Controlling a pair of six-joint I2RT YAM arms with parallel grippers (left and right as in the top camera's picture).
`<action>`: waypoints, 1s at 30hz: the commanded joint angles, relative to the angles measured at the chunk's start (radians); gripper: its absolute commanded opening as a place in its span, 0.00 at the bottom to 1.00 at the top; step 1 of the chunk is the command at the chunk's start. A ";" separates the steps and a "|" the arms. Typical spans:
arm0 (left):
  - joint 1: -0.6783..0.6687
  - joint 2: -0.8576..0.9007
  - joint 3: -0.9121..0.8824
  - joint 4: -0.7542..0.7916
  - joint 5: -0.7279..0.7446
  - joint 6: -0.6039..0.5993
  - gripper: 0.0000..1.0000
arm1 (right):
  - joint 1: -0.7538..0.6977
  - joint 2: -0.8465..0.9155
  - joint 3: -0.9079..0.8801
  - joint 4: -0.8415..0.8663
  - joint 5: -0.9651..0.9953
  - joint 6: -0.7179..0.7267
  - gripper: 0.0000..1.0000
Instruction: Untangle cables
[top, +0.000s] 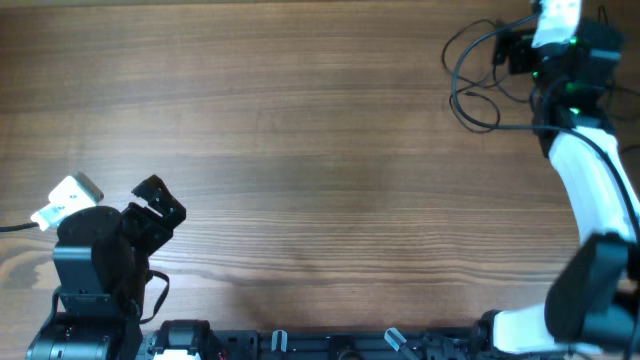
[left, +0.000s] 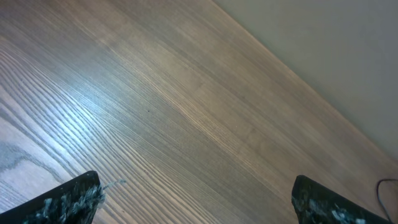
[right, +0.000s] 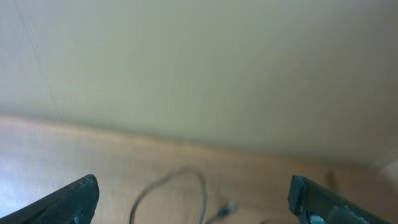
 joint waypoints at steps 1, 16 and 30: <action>0.017 -0.030 0.002 0.003 -0.016 0.019 1.00 | 0.003 -0.106 0.014 0.006 -0.016 -0.024 1.00; 0.063 -0.454 0.002 0.002 -0.016 0.019 1.00 | 0.004 -0.462 0.012 -0.196 -0.118 -0.088 1.00; 0.063 -0.647 0.002 -0.017 -0.016 0.019 1.00 | 0.005 -0.649 0.008 -0.209 -0.212 0.042 1.00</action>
